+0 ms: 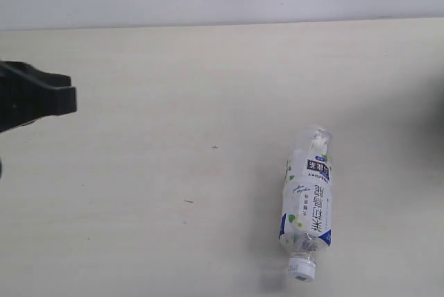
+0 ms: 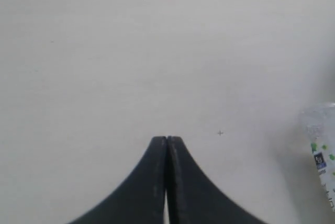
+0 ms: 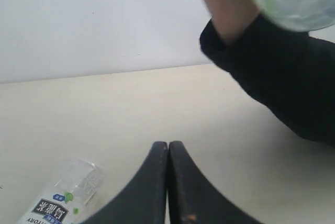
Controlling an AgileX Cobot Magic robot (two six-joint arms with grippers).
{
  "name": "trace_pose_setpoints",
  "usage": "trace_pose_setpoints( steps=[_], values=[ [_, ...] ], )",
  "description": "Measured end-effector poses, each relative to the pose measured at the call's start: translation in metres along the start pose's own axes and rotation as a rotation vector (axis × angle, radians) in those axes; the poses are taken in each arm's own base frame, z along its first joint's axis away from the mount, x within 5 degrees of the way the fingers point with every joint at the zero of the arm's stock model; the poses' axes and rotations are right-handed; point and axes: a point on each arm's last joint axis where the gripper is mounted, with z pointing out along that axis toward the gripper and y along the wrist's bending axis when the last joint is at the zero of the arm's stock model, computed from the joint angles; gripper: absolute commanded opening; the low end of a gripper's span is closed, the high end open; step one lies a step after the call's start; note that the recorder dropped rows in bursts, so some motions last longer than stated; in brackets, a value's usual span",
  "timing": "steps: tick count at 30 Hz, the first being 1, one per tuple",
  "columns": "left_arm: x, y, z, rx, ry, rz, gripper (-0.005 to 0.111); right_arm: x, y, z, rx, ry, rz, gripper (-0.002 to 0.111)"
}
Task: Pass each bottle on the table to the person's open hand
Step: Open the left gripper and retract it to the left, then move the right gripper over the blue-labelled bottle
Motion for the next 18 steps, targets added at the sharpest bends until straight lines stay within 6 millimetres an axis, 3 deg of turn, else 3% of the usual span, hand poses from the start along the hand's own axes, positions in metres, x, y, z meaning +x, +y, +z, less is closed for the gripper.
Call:
trace_pose_setpoints(
  steps=[8, 18],
  values=[
    [0.032, 0.016, -0.030, -0.025, -0.020, 0.005, 0.000, 0.000, 0.000, 0.000, 0.000, 0.000, 0.000, 0.000],
    [0.039, 0.019, -0.033, -0.027, -0.021, 0.009, 0.000, 0.000, 0.000, 0.000, 0.000, 0.000, 0.000, 0.000]
  ],
)
